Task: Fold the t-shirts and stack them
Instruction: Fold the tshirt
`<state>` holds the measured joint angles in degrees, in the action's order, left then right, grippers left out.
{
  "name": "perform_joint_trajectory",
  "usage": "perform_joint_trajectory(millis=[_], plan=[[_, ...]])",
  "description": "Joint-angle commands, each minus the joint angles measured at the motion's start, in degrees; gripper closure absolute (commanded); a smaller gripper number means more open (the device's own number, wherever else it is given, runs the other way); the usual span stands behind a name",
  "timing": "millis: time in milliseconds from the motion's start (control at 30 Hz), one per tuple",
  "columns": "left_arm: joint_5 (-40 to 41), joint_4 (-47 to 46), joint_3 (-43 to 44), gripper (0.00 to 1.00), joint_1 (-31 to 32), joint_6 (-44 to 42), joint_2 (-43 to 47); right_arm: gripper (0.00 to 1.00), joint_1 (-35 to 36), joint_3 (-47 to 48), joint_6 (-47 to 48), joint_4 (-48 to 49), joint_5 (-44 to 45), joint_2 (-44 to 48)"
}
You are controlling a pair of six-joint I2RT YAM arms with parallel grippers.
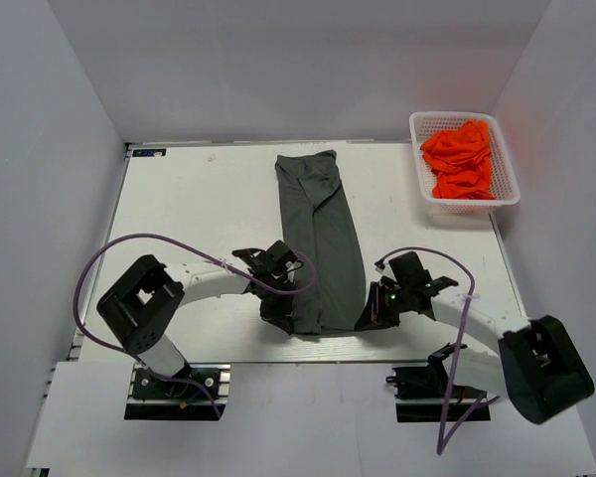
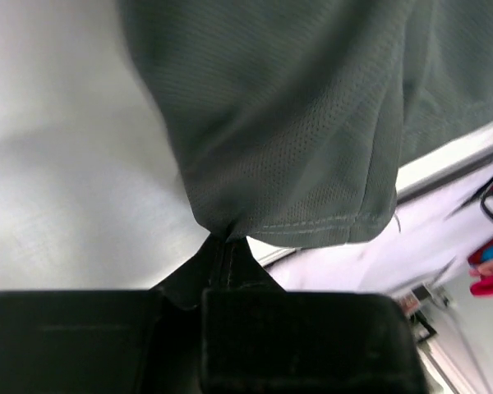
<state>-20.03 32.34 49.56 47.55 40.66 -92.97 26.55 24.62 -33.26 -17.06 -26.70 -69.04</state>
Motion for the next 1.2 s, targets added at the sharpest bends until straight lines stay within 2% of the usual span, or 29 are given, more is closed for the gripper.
perform_joint_trajectory(millis=[0, 100, 233, 300, 433, 567, 700, 867, 1000, 1167], plan=[[-3.16, 4.48, -0.61, 1.00, 1.49, 2.14, 2.97, 1.00, 1.40, -2.99, -2.95, -5.18, -3.18, 6.17], [-3.79, 6.41, 2.71, 1.00, 2.02, 1.35, 2.19, 1.00, 1.67, -3.18, -4.19, -5.97, -2.48, 7.86], [-1.68, 9.67, 9.40, 1.00, 2.02, -1.02, 0.16, 1.00, 1.76, 2.62, -3.40, -7.37, 0.14, 5.67], [-1.15, 11.86, 13.01, 1.00, 0.71, -1.72, -0.89, 1.00, 1.32, 7.43, -2.87, -7.81, 1.03, 3.57], [5.25, 17.13, 20.38, 1.00, -1.31, -2.26, -5.11, 1.00, 1.05, 16.32, -1.81, -10.36, 8.49, -0.74], [8.34, 20.92, 28.81, 1.00, -4.21, -3.39, -10.47, 1.00, 0.62, 27.02, -0.06, -13.26, 15.86, -4.61], [9.66, 22.94, 34.63, 1.00, -8.34, -4.10, -12.93, 1.00, -0.53, 35.73, 1.61, -15.02, 16.50, -11.36], [9.57, 20.40, 43.50, 1.00, -12.74, -4.10, -16.88, 1.00, -1.50, 43.74, 3.72, -14.84, 15.71, -18.41], [9.57, 19.87, 51.22, 1.00, -14.41, -5.59, -21.01, 1.00, -2.90, 53.23, 5.91, -16.86, 15.01, -26.13], [9.57, 22.33, 58.18, 1.00, -16.70, -8.06, -26.47, 1.00, -4.04, 60.26, 6.80, -18.45, 14.31, -31.86]])
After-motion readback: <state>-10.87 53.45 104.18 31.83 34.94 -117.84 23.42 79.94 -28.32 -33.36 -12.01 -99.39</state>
